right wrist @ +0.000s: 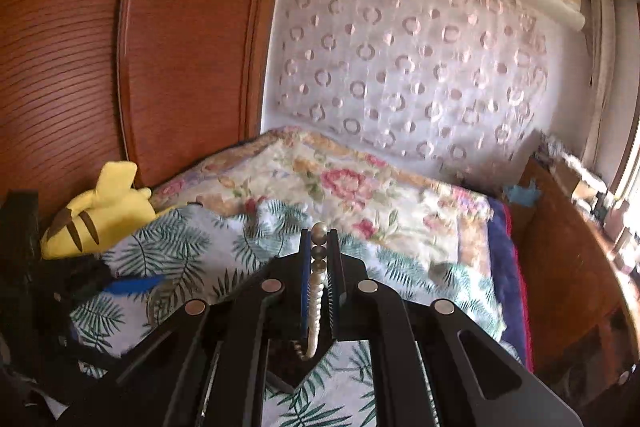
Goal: Organize jewelry
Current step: 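Lower the silver bangle and pearl necklace into the black box and release both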
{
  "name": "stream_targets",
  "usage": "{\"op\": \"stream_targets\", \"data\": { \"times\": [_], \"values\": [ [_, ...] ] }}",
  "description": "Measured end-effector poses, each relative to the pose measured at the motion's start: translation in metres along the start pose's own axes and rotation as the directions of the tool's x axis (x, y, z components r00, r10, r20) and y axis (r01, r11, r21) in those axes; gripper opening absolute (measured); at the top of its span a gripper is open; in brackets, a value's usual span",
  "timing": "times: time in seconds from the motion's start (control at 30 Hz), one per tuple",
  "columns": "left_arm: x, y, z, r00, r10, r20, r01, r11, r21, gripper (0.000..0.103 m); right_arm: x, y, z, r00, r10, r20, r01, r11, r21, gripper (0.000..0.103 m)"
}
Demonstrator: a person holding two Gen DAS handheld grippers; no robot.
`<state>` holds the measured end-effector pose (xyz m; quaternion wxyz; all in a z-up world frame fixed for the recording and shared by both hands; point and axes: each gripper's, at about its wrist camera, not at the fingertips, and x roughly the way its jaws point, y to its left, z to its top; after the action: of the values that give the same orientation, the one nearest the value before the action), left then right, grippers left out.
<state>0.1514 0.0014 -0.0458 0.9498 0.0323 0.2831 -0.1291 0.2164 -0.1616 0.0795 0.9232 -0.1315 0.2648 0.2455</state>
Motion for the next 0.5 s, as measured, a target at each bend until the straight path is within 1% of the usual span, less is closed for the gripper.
{"op": "stream_targets", "data": {
  "times": [0.13,0.27,0.43,0.47,0.5],
  "values": [
    [0.019,0.005,0.009,1.0,-0.001,-0.007,0.001,1.0,-0.011,0.056,0.025,-0.009,-0.02,0.997,0.032,-0.071,-0.028,0.998,0.049,0.009],
    [0.04,0.011,0.018,1.0,-0.005,-0.022,0.004,1.0,-0.03,0.056,0.041,-0.014,-0.037,0.991,0.066,-0.113,-0.055,0.994,0.091,0.009],
    [0.068,0.013,0.025,0.999,-0.008,-0.049,0.006,0.999,-0.04,0.056,0.043,-0.016,-0.05,0.989,0.083,-0.12,-0.07,0.992,0.103,0.01],
    [0.074,0.013,0.026,0.998,-0.006,-0.056,0.003,0.999,-0.038,0.056,0.042,-0.016,-0.053,0.989,0.088,-0.121,-0.075,0.992,0.106,0.011],
    [0.079,0.012,0.027,0.998,-0.005,-0.062,0.003,0.999,-0.039,0.056,0.039,-0.018,-0.054,0.989,0.09,-0.119,-0.077,0.991,0.108,0.017]
  ]
}}
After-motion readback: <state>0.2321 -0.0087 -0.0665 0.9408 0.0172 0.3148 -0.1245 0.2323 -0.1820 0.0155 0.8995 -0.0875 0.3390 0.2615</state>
